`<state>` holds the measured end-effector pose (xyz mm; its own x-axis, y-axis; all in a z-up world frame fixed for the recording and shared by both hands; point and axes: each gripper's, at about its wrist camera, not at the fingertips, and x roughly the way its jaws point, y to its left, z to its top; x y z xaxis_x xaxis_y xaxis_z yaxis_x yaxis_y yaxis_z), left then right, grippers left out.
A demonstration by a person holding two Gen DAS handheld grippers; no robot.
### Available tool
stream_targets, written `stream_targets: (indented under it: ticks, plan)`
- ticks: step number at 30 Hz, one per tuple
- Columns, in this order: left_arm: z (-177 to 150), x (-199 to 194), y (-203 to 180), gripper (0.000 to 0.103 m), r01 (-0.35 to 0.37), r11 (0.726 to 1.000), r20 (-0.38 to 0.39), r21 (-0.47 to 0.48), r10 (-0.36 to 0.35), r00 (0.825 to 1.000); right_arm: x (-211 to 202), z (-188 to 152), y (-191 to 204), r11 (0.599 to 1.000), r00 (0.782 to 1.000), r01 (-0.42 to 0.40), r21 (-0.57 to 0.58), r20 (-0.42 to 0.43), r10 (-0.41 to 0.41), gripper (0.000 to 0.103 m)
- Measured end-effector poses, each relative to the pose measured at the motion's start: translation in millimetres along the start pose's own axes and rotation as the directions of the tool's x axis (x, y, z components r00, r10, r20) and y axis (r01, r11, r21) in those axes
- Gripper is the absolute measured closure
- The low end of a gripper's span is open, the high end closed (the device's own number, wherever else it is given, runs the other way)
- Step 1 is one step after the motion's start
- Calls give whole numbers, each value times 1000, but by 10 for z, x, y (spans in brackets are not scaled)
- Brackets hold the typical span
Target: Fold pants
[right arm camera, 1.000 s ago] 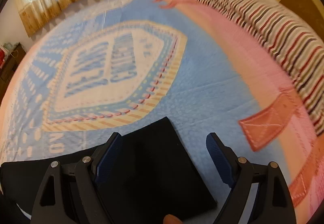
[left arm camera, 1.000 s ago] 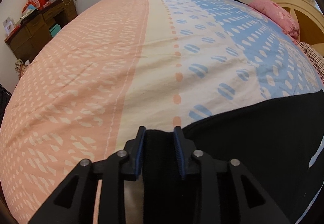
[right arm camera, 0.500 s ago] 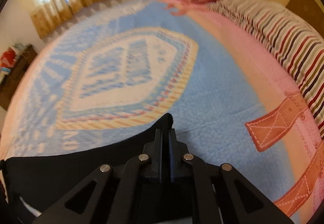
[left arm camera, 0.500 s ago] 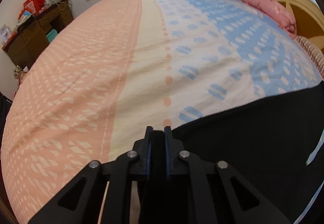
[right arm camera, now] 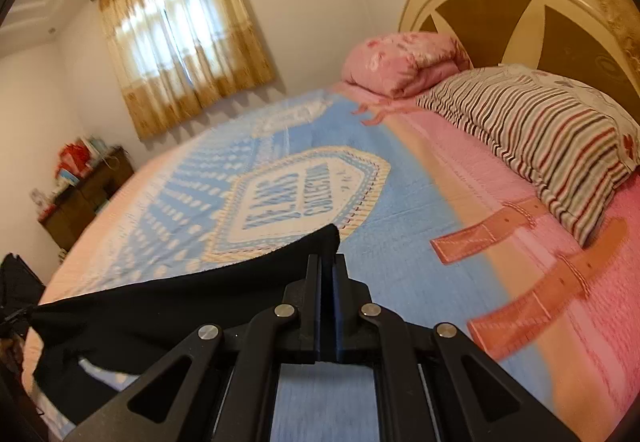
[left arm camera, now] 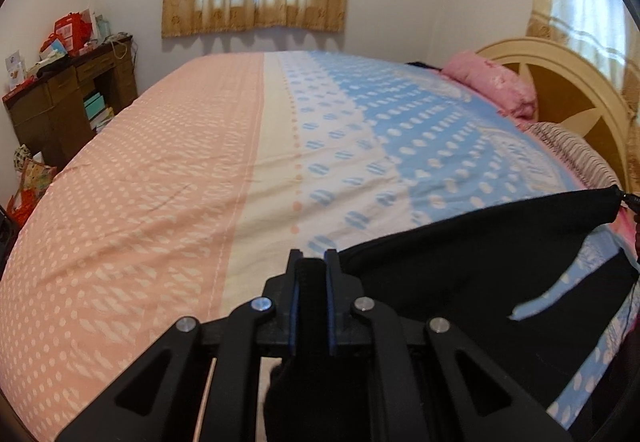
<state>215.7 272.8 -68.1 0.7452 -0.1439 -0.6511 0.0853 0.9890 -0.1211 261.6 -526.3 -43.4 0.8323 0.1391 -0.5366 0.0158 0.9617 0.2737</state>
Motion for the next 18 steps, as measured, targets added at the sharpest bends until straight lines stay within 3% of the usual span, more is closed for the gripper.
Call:
stream_targets:
  ticks: [7, 10, 18]
  plan:
    - [-363, -297, 107, 92, 77, 996, 62, -53, -74, 995, -591, -448, -222, 998, 997, -55, 17, 47, 54, 99]
    - [-577, -348, 141, 92, 119, 991, 65, -68, -114, 991, -713, -663, -378, 998, 998, -55, 41, 22, 54, 99]
    - [-1020, -376, 122, 92, 146, 987, 33, -62, -144, 989, -819, -1037, -571, 999, 998, -23, 43, -49, 25, 99]
